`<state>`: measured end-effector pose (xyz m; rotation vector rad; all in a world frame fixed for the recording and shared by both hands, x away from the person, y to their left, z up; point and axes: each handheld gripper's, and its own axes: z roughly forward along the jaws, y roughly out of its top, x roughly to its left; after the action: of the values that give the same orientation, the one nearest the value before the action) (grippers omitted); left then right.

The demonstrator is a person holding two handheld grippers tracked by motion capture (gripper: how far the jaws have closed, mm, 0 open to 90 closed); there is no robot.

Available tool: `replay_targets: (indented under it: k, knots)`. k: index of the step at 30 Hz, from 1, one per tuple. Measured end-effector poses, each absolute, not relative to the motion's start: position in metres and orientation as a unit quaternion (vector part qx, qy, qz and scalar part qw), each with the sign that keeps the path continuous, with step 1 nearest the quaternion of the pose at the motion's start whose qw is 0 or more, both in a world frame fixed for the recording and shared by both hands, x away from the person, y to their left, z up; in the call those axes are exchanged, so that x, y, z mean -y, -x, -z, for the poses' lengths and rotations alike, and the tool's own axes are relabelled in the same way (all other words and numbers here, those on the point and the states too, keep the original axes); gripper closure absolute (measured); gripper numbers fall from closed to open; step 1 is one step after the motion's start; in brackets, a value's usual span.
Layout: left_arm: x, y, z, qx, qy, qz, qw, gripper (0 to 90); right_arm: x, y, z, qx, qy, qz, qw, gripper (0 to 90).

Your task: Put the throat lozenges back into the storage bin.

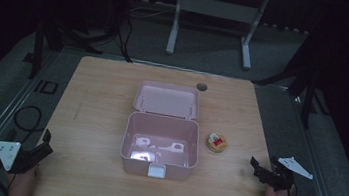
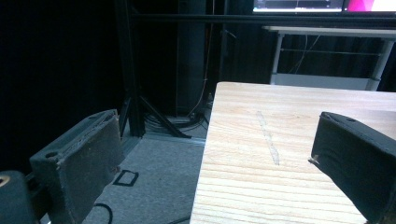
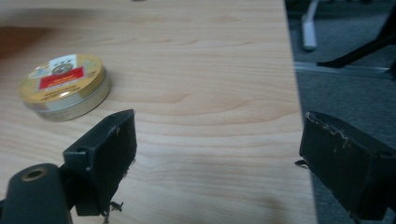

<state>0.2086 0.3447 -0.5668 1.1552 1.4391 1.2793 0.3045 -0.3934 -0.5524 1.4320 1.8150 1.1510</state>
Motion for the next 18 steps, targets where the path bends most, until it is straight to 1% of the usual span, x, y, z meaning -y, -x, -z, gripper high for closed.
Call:
replay_targets:
  k: [4, 7, 8, 11, 16, 17, 18]
  knots:
    - [-0.346, -0.21, 0.566, -0.591, -0.467, -0.506, 0.421, 2.5, 0.391, -0.309, 0.553, -0.696, -0.527, -0.415, 0.257, 10.8]
    - [-0.346, -0.21, 0.566, -0.586, -0.466, -0.506, 0.427, 2.5, 0.388, -0.311, 0.554, -0.717, -0.513, -0.404, 0.244, 10.9]
    - [-0.346, -0.209, 0.566, -0.584, -0.467, -0.506, 0.429, 2.5, 0.386, -0.312, 0.554, -0.722, -0.511, -0.399, 0.242, 12.5]
    - [-0.348, -0.209, 0.566, -0.583, -0.467, -0.503, 0.435, 2.5, 0.383, -0.315, 0.554, -0.742, -0.497, -0.384, 0.233, 13.1]
    - [-0.349, -0.209, 0.566, -0.585, -0.468, -0.497, 0.438, 2.5, 0.38, -0.317, 0.551, -0.773, -0.468, -0.377, 0.201, 12.8]
    - [-0.349, -0.209, 0.566, -0.584, -0.469, -0.496, 0.439, 2.5, 0.379, -0.319, 0.55, -0.784, -0.463, -0.369, 0.189, 12.9]
    - [-0.349, -0.209, 0.566, -0.584, -0.469, -0.496, 0.439, 2.5, 0.379, -0.321, 0.548, -0.798, -0.453, -0.362, 0.165, 12.9]
